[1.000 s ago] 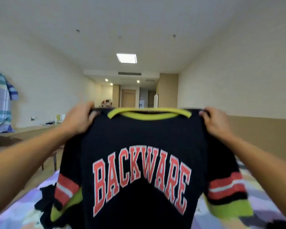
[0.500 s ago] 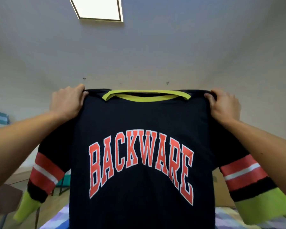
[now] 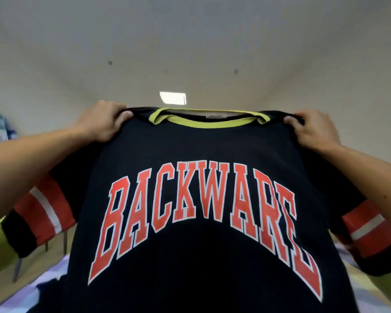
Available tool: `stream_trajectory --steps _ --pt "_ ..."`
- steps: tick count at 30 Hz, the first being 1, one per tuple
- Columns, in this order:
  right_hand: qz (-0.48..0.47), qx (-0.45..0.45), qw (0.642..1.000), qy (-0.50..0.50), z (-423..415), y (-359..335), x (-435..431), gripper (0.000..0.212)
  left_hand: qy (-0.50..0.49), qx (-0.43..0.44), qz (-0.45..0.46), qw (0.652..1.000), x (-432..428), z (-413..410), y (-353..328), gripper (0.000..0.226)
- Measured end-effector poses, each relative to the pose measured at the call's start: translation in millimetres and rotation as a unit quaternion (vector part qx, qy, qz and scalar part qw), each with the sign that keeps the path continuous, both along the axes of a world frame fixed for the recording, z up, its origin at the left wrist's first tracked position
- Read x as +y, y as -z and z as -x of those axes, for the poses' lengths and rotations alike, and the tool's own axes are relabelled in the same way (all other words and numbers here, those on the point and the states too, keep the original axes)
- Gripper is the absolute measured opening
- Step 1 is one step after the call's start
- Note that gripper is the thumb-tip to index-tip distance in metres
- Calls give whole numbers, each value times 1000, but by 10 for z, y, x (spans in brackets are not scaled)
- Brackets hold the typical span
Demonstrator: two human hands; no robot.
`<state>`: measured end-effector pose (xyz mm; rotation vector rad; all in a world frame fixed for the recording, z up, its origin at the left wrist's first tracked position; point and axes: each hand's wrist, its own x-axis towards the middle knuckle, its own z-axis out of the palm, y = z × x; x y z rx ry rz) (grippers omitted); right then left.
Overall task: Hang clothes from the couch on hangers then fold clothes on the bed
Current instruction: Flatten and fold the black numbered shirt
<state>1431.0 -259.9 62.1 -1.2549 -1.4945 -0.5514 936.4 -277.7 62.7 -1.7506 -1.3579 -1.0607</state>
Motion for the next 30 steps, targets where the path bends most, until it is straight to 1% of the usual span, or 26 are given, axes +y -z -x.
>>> stream_trajectory --steps 2,4,6,8,12,14,15,17,19,20,22,24,26,27,28,29,30 --pt "84 -5 996 -18 0 561 375 32 8 -7 93 996 392 -34 584 34" --pt "181 -17 982 -46 4 1187 742 29 12 -11 180 983 781 -62 1234 31" --pt "283 -37 957 -51 6 1922 1110 29 17 -13 265 964 1194 -94 1989 27" --pt "363 -53 929 -49 -6 2692 1502 30 7 -13 343 939 1565 -133 2802 25" --pt "462 -61 884 -38 6 4190 2079 29 -38 -37 431 901 2076 -142 4420 21" --pt "493 -69 867 -16 -5 4796 2268 31 -56 -36 452 889 2242 -179 5009 25" --pt "508 -72 858 -3 -31 5068 2350 34 -64 -32 449 891 2307 -221 5238 30" --pt "516 -74 853 15 -79 5431 2476 41 -106 -33 416 902 2387 -285 5451 41" --pt "503 -67 861 39 -104 5630 2609 46 -153 -46 392 906 2505 -353 5511 54" --pt "490 -72 868 50 -99 5638 2647 47 -170 -54 390 903 2536 -389 5460 57" --pt "492 -75 866 49 -96 5610 2688 51 -184 -66 393 898 2600 -473 5422 51" --pt "513 -67 856 20 -172 5473 2678 56 -177 -72 358 914 2623 -609 5382 37" --pt "547 -66 834 -16 -314 5288 2610 63 -132 -49 296 945 2559 -870 5313 24" --pt "573 -62 817 -19 -495 5183 2495 65 -75 -36 270 959 2521 -1141 5300 23" --pt "598 -57 798 -32 -575 5112 2442 67 -12 -30 261 965 2449 -1319 5258 23" --pt "629 -32 775 -42 -703 5044 2326 68 57 -29 266 962 2373 -1566 5237 25" --pt "663 7 747 -59 -832 4986 2200 69 124 -35 283 950 2281 -1832 5225 29"
